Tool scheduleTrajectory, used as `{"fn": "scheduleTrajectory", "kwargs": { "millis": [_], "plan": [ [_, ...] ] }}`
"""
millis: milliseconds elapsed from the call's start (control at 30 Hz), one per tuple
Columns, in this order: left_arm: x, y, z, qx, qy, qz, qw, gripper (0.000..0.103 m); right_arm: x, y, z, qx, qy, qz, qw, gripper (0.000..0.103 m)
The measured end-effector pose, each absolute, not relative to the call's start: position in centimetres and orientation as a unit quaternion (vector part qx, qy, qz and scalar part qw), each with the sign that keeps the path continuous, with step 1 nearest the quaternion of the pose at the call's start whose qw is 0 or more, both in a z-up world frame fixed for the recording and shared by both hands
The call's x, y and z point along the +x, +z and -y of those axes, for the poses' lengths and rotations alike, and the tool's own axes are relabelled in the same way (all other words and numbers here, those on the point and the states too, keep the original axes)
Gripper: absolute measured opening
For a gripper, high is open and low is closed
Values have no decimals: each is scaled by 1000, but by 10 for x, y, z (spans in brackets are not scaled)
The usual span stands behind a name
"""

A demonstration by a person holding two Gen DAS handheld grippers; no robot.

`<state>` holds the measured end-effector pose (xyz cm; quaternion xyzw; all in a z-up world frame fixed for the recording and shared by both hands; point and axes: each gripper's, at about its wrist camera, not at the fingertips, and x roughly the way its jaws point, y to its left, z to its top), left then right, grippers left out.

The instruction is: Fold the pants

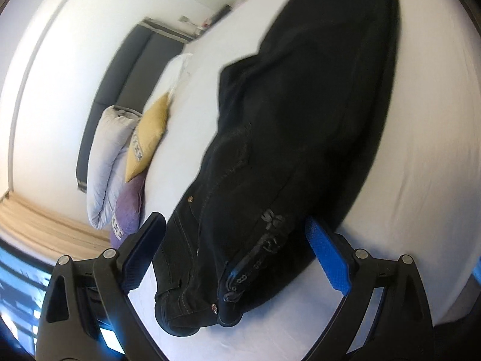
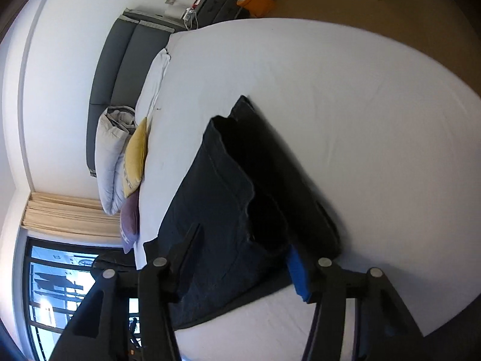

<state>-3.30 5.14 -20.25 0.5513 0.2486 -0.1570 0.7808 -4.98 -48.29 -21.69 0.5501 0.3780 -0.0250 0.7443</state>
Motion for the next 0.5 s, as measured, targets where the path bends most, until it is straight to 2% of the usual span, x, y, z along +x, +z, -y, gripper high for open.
{"fn": "scheduleTrajectory", "kwargs": {
  "millis": [167, 200, 233, 267, 300, 333, 367, 400, 500],
  "plan": [
    [-29, -212, -51, 563, -165, -253, 769, 94, -48, -218, 474, 560, -23, -378, 737, 60],
    [-33, -214, -52, 560, -166, -257, 770, 87, -46, -218, 472, 556, -22, -380, 739, 60],
    [-30, -215, -52, 555, -169, -264, 771, 71, -43, -217, 471, 552, -19, -384, 740, 60],
    [-27, -217, -51, 551, -170, -274, 770, 59, -40, -216, 468, 542, -16, -389, 745, 56],
    [-24, -219, -51, 550, -170, -282, 768, 33, -38, -214, 465, 533, -13, -394, 749, 32],
    [-22, -223, -50, 549, -168, -290, 766, 27, -35, -214, 462, 523, -6, -403, 751, 16],
    [-20, -224, -50, 546, -170, -294, 766, 25, -32, -215, 460, 514, -3, -413, 752, 6],
    [-19, -224, -50, 540, -172, -297, 768, 19, -32, -215, 460, 513, -5, -412, 753, 5],
    [-18, -219, -48, 529, -166, -296, 778, 13, -32, -209, 460, 499, -5, -402, 768, 4]
  ]
}}
